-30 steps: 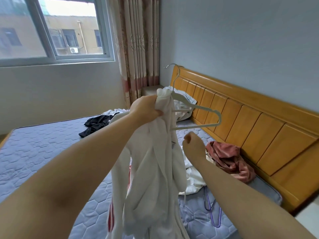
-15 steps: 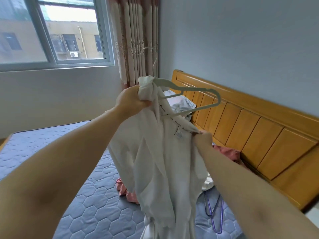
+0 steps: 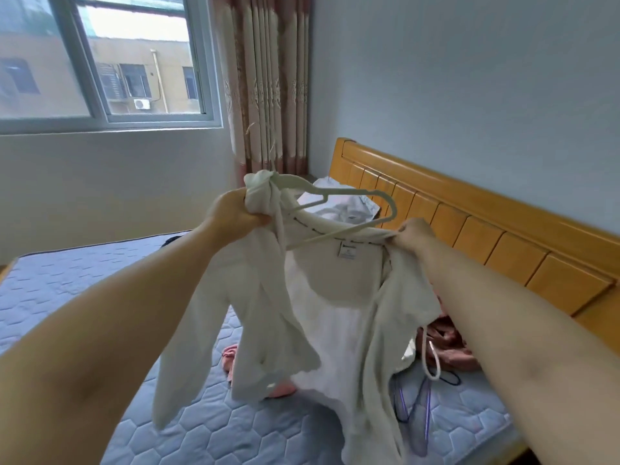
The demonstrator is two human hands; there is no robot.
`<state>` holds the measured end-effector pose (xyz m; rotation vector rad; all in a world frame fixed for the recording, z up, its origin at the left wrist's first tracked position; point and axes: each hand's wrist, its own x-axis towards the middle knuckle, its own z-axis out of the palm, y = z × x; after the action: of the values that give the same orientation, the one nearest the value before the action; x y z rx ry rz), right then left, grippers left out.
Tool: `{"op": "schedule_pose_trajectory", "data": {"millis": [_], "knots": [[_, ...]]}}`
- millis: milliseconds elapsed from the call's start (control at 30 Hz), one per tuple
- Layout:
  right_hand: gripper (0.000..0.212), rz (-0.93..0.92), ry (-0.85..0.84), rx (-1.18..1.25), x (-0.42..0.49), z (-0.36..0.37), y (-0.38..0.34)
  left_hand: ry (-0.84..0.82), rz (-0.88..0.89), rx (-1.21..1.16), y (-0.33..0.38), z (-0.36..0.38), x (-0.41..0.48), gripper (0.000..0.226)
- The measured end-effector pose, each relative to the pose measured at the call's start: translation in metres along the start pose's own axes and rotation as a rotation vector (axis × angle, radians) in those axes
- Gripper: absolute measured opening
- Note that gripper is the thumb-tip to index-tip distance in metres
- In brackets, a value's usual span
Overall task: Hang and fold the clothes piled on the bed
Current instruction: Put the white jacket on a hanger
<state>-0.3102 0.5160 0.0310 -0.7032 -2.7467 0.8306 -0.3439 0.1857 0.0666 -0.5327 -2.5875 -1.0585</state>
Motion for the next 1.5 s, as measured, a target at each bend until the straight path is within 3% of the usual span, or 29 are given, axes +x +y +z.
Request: {"op": "schedule_pose_trajectory", "data": {"millis": [33,100,167,233,333,400,467,600,733,833,933,1067,1200,1367,1433,1500], "knots": [[0.009,-0.001,-0.074,-0.089,-0.003,0.001,0.006,-0.030,0.002,0.009,-0.003,0.000,-0.002,0.060],[0.010,0.000,-0.178,-0.225,-0.007,0.008,0.018,-0.067,0.015,0.039,-0.007,0.002,-0.005,0.072],[0.015,0.022,-0.151,-0.294,-0.013,0.015,0.027,-0.083,0.031,0.046,-0.008,0.007,-0.008,0.073],[0.021,0.059,-0.069,-0.299,-0.013,0.023,0.035,-0.124,0.033,0.016,-0.007,0.011,-0.010,0.061],[0.014,0.143,0.008,-0.343,-0.019,0.028,0.051,-0.221,-0.033,-0.090,-0.006,0.014,-0.011,0.032],[0.009,0.162,0.081,-0.377,-0.023,0.030,0.064,-0.283,-0.080,-0.133,-0.005,0.015,-0.013,0.028],[0.006,0.194,0.095,-0.295,-0.025,0.035,0.076,-0.332,-0.102,-0.171,-0.003,0.020,-0.014,0.032],[0.025,0.245,0.040,-0.061,-0.019,0.040,0.087,-0.441,-0.070,-0.076,0.001,0.033,-0.018,0.022],[0.013,0.270,-0.052,0.018,-0.016,0.028,0.087,-0.501,-0.008,0.081,-0.010,0.042,-0.018,0.026],[0.019,0.228,-0.100,0.021,-0.015,0.020,0.076,-0.508,0.033,0.202,-0.011,0.053,-0.022,0.030],[0.015,0.217,-0.045,0.104,-0.014,0.017,0.062,-0.439,0.086,0.400,-0.004,0.064,-0.027,0.024],[0.020,0.136,0.071,0.156,-0.015,0.011,0.043,-0.326,0.114,0.550,-0.006,0.074,-0.022,0.029],[0.017,0.003,0.116,0.208,-0.018,0.001,0.018,-0.233,0.099,0.549,-0.011,0.071,-0.014,0.033],[0.018,-0.272,0.147,0.362,-0.018,-0.017,-0.027,-0.296,0.090,0.308,-0.007,0.059,-0.007,0.034],[0.018,-0.346,0.166,0.471,-0.023,-0.017,-0.044,-0.239,0.037,0.174,0.000,0.057,-0.007,0.029],[0.012,-0.425,0.073,0.434,-0.030,-0.014,-0.053,-0.177,-0.006,0.119,0.004,0.060,-0.007,0.023]]}}
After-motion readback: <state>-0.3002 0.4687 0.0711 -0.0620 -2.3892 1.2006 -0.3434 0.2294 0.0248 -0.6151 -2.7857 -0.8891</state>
